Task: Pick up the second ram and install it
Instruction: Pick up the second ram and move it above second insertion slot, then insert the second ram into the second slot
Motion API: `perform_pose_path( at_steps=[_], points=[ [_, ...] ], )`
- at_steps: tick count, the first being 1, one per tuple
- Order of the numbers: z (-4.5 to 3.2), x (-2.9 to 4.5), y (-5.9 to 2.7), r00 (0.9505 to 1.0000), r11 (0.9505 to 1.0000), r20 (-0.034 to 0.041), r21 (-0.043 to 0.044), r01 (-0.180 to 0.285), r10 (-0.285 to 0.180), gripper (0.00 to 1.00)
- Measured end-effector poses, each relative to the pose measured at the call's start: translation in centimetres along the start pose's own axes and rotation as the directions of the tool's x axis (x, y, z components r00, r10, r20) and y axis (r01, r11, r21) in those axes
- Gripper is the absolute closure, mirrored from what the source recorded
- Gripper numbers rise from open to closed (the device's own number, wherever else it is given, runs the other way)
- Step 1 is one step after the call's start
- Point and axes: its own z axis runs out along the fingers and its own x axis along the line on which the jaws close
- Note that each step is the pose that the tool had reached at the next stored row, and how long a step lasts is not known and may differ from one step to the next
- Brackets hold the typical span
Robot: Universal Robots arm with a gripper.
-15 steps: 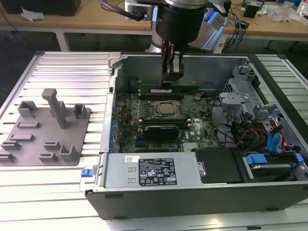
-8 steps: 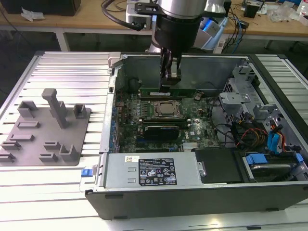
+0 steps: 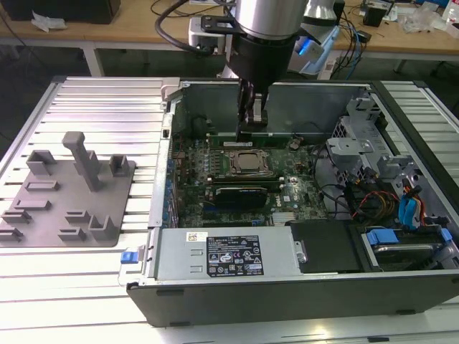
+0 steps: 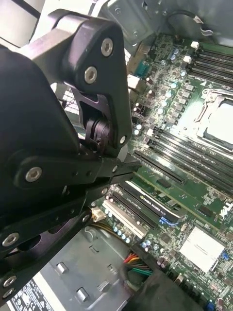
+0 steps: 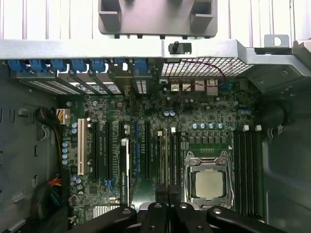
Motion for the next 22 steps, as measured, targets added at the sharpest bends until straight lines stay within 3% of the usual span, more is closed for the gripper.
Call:
perform_pose_path(
  at_steps=[3, 6, 8, 13, 22],
  points=[
    [0.54, -0.15, -0.03, 1.0, 1.0, 0.0003, 0.0001, 0.0, 0.0, 0.91],
    [0.91, -0.59, -0.21, 1.0, 1.0, 0.0085, 0.0, 0.0, 0.0, 0.91],
    [1.19, -0.63, -0.72, 1.0, 1.0, 0.0085, -0.0002, 0.001, -0.001, 0.91],
    [2.25, -0.83, -1.02, 1.0, 1.0, 0.0084, -0.0001, 0.0, 0.0, 0.91],
    [2.28, -0.83, -1.04, 1.0, 1.0, 0.0085, -0.0001, 0.001, -0.001, 0.91]
  ],
)
